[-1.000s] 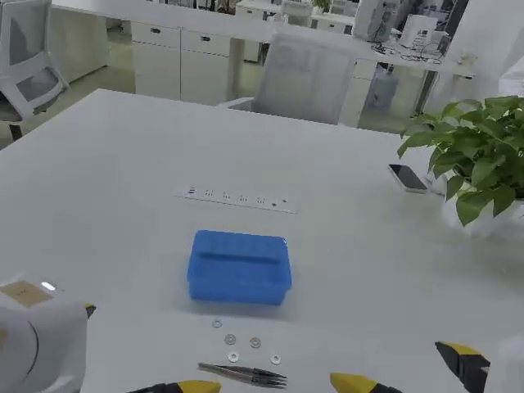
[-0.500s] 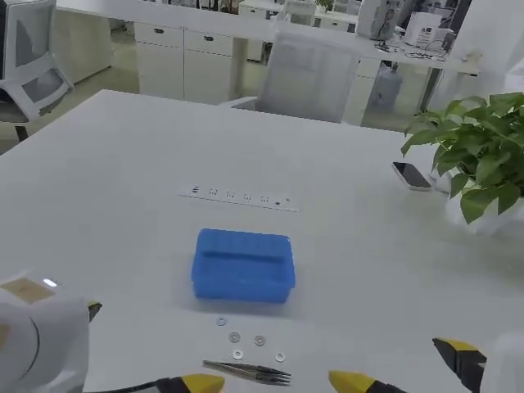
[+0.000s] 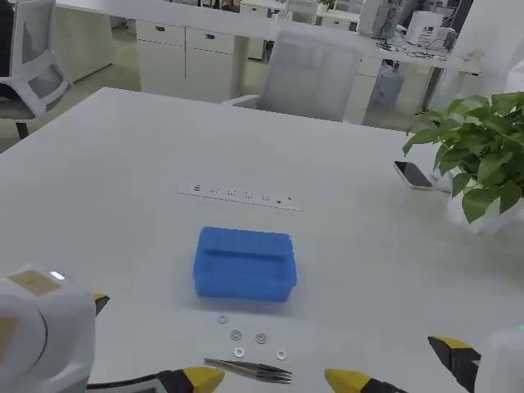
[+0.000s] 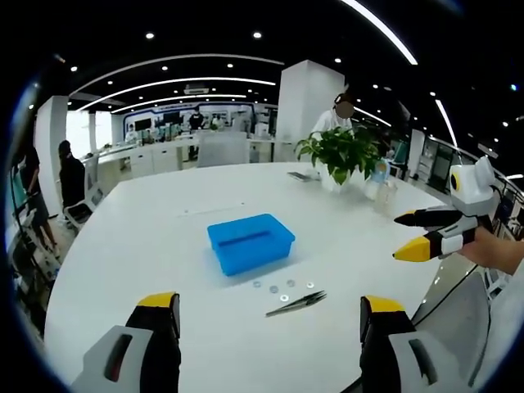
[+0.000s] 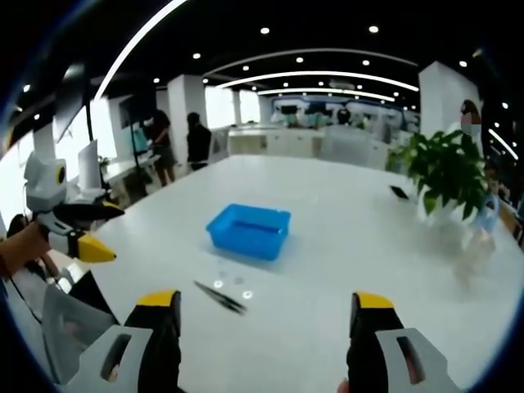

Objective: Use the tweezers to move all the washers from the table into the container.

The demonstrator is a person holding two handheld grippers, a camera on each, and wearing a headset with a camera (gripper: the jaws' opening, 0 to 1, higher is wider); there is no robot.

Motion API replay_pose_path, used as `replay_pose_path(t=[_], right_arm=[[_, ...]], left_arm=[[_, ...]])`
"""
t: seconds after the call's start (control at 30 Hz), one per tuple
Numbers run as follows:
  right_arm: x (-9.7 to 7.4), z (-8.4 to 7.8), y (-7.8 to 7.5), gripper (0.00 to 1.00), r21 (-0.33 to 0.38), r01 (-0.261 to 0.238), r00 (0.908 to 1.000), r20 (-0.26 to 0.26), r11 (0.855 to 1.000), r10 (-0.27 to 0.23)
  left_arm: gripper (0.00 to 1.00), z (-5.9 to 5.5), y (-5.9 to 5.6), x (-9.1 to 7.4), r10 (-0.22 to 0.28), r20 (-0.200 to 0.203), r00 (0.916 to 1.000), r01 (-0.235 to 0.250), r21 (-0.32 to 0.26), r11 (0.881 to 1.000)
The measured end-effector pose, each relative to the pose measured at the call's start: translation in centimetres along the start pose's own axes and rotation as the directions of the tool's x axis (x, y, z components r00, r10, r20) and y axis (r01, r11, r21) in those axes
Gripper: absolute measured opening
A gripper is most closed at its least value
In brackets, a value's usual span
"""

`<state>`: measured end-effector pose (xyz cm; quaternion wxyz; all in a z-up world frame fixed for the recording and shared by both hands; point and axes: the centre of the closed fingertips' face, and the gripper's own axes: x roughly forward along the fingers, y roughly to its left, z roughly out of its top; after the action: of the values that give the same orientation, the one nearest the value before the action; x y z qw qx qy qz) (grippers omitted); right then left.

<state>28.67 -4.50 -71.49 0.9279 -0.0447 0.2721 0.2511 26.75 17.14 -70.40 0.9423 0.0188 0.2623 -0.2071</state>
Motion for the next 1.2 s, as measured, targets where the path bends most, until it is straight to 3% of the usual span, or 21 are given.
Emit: replay_pose_path(t=[0.47,0.63,0.83,1.0,1.07,1.2], right_arm=[[0.1,-0.2,0.1,0.83,-0.019,-0.006,0.9998,-0.019,1.000,0.006],[0.3,-0.3,0.0,0.83,-0.036,-0.010,0.9995,-0.029,0.999,0.009],[0.6,-0.3,-0.3,0.82,0.000,-0.009,0.9995,-0.030,1.000,0.009],[0.8,-0.6,-0.1,0.76,0.005,-0.018,0.9990,-0.040,1.000,0.019],[0.9,-0.9,0.0,0.74,0.005,-0.019,0.9986,-0.048,1.000,0.020],[0.9,-1.4,0.1,0.72,0.012,-0.022,0.9979,-0.060,1.000,0.023]], left_arm=[[0.92,-0.5,0.3,0.5,-0.001,-0.019,0.9998,0.002,0.019,1.000],[0.86,-0.8,0.1,0.9,-0.029,-0.021,0.9994,0.029,0.016,0.999],[0.81,-1.1,0.3,1.5,-0.038,-0.027,0.9989,0.039,0.037,0.999],[0.62,-1.7,0.2,2.5,-0.098,-0.073,0.9925,0.105,0.096,0.990],[0.53,-2.1,0.0,3.1,-0.134,-0.110,0.9848,0.148,0.129,0.981],[0.38,-2.3,0.1,4.8,-0.167,-0.134,0.9769,0.190,0.183,0.965]])
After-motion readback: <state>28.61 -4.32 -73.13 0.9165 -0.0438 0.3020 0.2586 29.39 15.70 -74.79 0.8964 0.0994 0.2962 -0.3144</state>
